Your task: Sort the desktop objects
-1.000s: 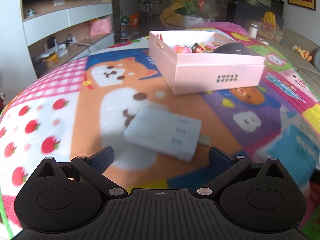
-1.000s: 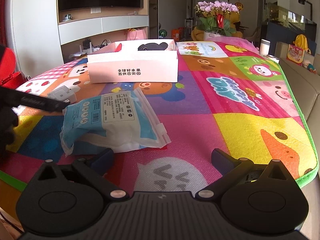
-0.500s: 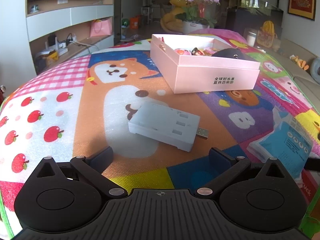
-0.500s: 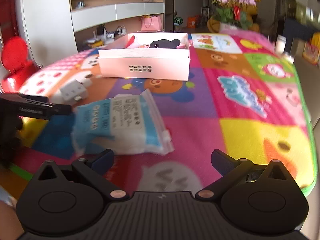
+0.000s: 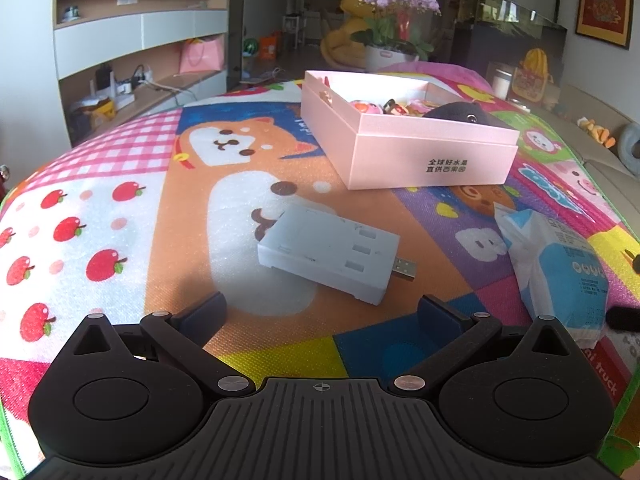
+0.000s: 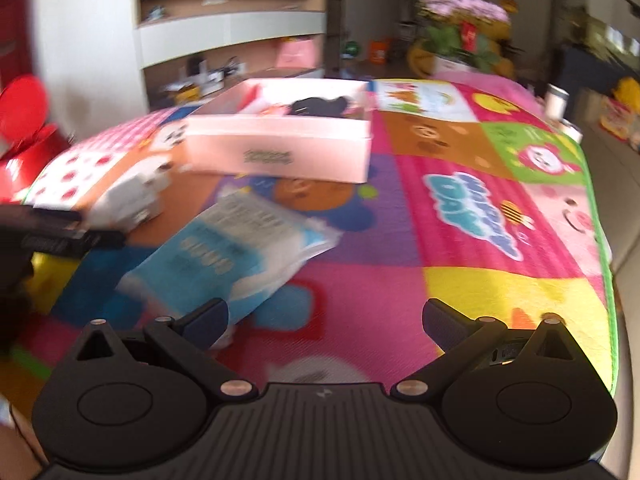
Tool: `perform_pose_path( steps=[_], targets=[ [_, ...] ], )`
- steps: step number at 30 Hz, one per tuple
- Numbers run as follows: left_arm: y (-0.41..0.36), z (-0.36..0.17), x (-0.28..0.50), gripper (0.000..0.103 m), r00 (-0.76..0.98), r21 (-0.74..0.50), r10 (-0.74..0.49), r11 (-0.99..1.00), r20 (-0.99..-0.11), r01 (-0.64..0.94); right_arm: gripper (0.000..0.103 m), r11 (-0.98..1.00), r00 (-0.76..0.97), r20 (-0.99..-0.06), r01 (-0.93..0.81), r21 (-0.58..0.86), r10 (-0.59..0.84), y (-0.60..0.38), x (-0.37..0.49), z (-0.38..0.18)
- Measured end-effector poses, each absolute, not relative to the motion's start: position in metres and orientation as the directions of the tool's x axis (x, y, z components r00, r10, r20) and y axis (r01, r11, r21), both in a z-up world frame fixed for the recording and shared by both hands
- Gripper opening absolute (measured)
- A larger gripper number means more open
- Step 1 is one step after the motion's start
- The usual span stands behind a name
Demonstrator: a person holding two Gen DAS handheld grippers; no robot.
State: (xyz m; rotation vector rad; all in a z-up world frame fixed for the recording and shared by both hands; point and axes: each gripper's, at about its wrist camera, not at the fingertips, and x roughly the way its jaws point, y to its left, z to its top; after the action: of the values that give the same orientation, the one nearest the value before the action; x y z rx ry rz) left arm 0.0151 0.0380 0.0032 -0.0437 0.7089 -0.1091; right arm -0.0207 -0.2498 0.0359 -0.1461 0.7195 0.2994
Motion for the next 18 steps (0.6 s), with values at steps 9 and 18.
perform_pose_path(
  steps=[9,18],
  targets=[
    [0.037,0.002,0.016,0.103,0.752,-0.069,-0.110,0.994,-0.650,0.085,0.103,0.926,0.723,-0.643,-0.373,-0.055,0.253,-0.211,-0.020,0.034],
    [0.037,0.002,0.016,0.103,0.752,-0.066,-0.108,0.994,-0.650,0.085,0.103,0.889,0.738,-0.595,-0.450,-0.082,0.318,-0.194,-0.003,0.047]
  ],
)
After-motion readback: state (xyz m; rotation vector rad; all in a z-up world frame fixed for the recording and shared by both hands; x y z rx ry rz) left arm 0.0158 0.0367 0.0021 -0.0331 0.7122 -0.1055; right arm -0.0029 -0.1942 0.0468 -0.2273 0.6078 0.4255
